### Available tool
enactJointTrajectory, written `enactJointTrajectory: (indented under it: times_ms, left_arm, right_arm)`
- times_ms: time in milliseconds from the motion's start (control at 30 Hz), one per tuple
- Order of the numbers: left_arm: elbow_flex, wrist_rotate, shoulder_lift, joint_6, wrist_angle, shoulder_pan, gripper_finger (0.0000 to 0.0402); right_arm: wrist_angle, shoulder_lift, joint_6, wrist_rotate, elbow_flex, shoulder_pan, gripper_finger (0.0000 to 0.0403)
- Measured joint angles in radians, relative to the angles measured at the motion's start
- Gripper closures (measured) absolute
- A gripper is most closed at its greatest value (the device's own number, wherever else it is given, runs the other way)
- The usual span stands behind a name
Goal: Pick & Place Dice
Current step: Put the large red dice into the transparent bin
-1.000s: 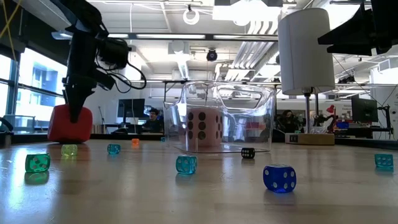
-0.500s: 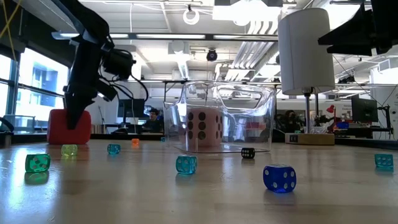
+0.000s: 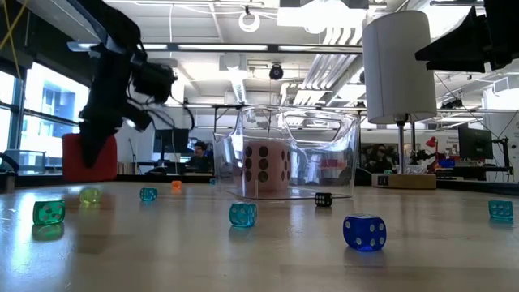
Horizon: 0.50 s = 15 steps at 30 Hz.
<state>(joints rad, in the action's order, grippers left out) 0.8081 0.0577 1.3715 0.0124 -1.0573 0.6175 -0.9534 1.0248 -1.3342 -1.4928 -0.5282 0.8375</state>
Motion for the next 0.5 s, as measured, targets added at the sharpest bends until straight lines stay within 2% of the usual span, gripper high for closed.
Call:
enactJointTrajectory:
  times_ms: [267, 367, 500]
  left_arm:
    - [-0.001, -0.006, -0.194, -0.009, 0.017, -0.103, 0.0002]
    - [-0.001, -0.019, -0.257, -0.01, 0.111, -0.156, 0.0002]
    - [0.0, -0.094, -0.304, -0.012, 0.357, -0.244, 0.0002]
  right_arm:
    - [0.0, 0.0, 0.0, 0.0, 0.0, 0.0, 0.0003]
    - [0.0, 0.0, 0.0, 0.0, 0.0, 0.0, 0.0003]
    - [0.0, 0.0, 0.0, 0.0, 0.0, 0.0, 0.0003]
